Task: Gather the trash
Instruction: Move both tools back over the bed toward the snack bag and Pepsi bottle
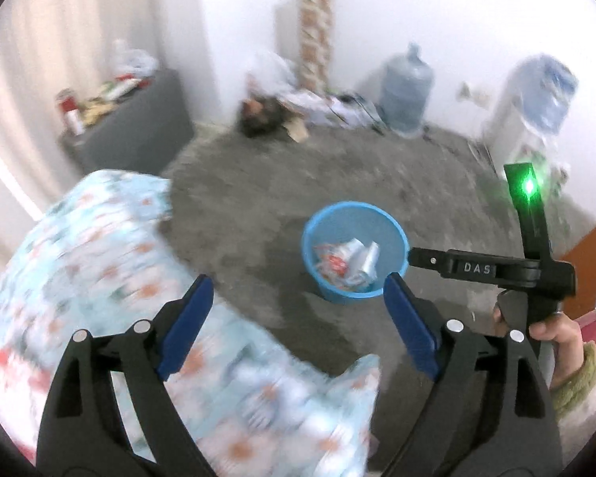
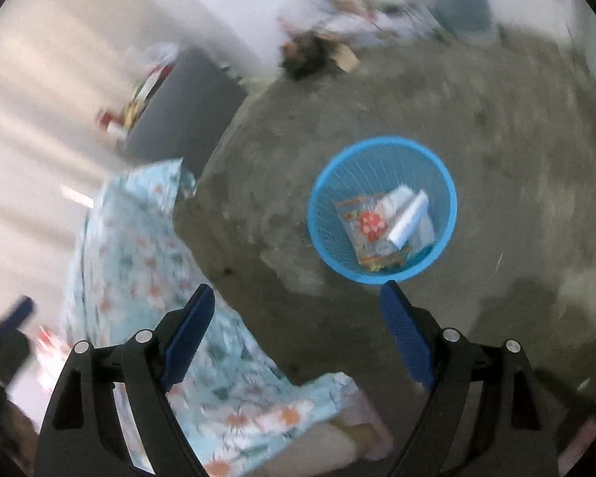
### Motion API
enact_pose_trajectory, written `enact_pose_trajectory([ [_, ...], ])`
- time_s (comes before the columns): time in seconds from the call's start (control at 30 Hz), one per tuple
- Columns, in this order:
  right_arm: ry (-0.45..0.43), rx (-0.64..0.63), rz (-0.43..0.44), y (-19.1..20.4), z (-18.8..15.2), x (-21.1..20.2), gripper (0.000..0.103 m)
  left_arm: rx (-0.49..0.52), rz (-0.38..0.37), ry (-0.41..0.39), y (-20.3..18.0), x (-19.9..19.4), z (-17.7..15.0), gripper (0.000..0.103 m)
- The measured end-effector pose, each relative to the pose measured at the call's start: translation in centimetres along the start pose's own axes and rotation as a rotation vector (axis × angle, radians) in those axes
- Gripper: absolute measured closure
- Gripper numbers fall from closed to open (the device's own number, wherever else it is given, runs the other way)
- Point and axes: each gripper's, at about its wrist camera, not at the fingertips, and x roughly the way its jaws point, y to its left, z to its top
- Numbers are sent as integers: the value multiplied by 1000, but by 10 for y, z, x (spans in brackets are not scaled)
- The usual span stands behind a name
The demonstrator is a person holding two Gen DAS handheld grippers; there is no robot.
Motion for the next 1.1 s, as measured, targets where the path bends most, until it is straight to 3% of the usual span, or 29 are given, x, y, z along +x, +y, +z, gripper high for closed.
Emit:
enact_pose_trajectory([
  [0.1,-13,-114,0,40,-14,-17,20,-102,79,-67,40,-52,-30,19],
  [0.27,33,-249,158,100,-41,-32,20,-295,180,-135,106,-116,-95,19],
  [0.47,117,-431,284,185,-53,-30,20,-433,429,-214,170,-176,-180,15],
  [0.53,148,-500,328,222,-63,-28,20,-473,474,-223,187,-188,-199,15],
  [0.63,219,-542,432,268,-74,-20,20,-550,495,-235,210,-200,-221,15],
  [0.83,332,-581,533,345,-105,3,20,-631,483,-242,247,-205,-254,15],
  [1.1,450,-589,560,408,-126,40,32,-667,447,-252,262,-200,-275,15],
])
